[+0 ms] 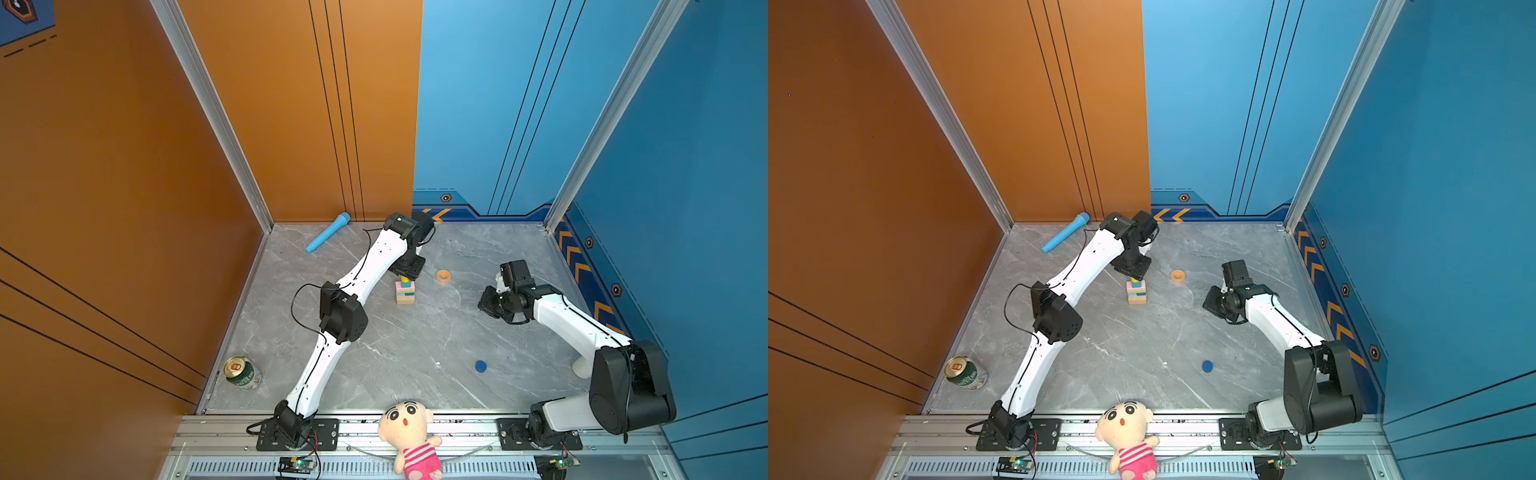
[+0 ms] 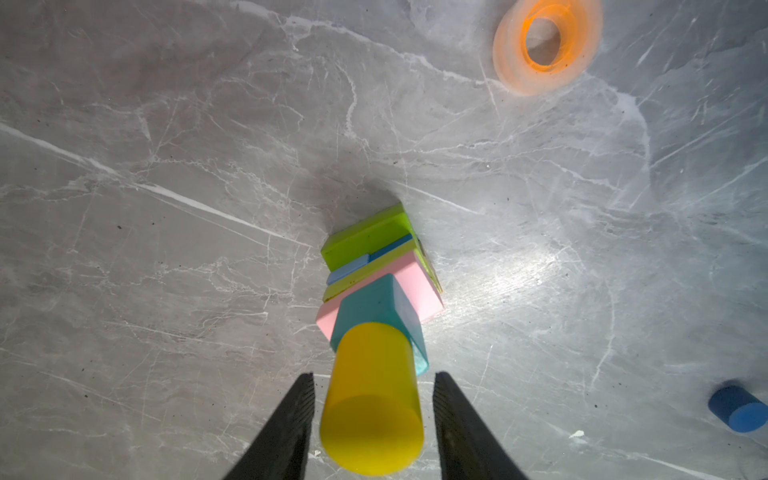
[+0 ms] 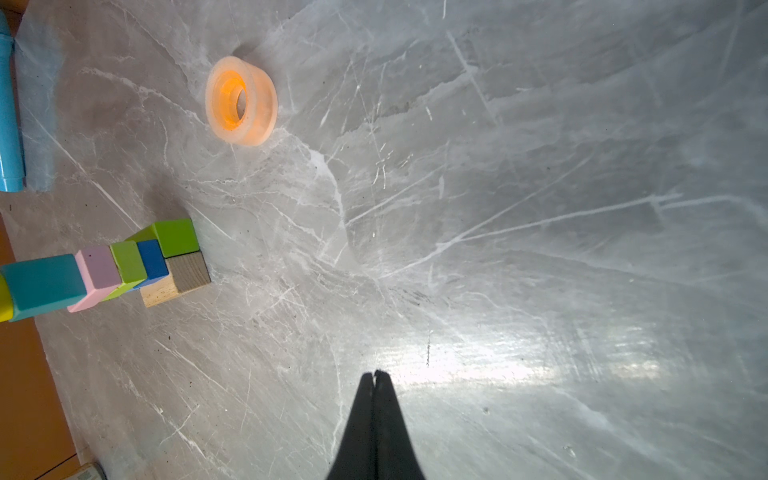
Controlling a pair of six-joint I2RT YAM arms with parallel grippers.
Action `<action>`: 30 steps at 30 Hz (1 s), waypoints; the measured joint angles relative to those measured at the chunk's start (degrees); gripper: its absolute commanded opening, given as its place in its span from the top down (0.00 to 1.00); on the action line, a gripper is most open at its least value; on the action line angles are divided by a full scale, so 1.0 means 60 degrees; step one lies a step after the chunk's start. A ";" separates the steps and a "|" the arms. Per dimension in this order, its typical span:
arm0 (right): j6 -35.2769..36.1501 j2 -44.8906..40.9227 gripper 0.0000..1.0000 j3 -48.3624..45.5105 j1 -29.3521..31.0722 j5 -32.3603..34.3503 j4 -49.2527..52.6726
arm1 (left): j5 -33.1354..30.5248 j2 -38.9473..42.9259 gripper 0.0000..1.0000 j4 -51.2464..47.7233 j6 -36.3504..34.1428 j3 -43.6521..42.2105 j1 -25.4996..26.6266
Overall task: Build the wood block tower
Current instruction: 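Open the left gripper to release the yellow cylinder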
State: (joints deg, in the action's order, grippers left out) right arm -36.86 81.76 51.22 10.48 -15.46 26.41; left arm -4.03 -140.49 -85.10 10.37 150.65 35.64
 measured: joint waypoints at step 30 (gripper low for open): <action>0.0000 0.0000 0.96 -0.0076 0.0000 -0.0142 -0.0011 | 0.0182 0.0000 0.50 -0.0004 0.0178 0.0033 0.0000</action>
State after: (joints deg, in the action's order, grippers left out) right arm -36.86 81.76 50.76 10.48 -16.32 26.35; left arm -2.94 -140.49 -85.12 11.44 150.85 35.64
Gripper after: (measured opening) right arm 0.047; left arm 0.498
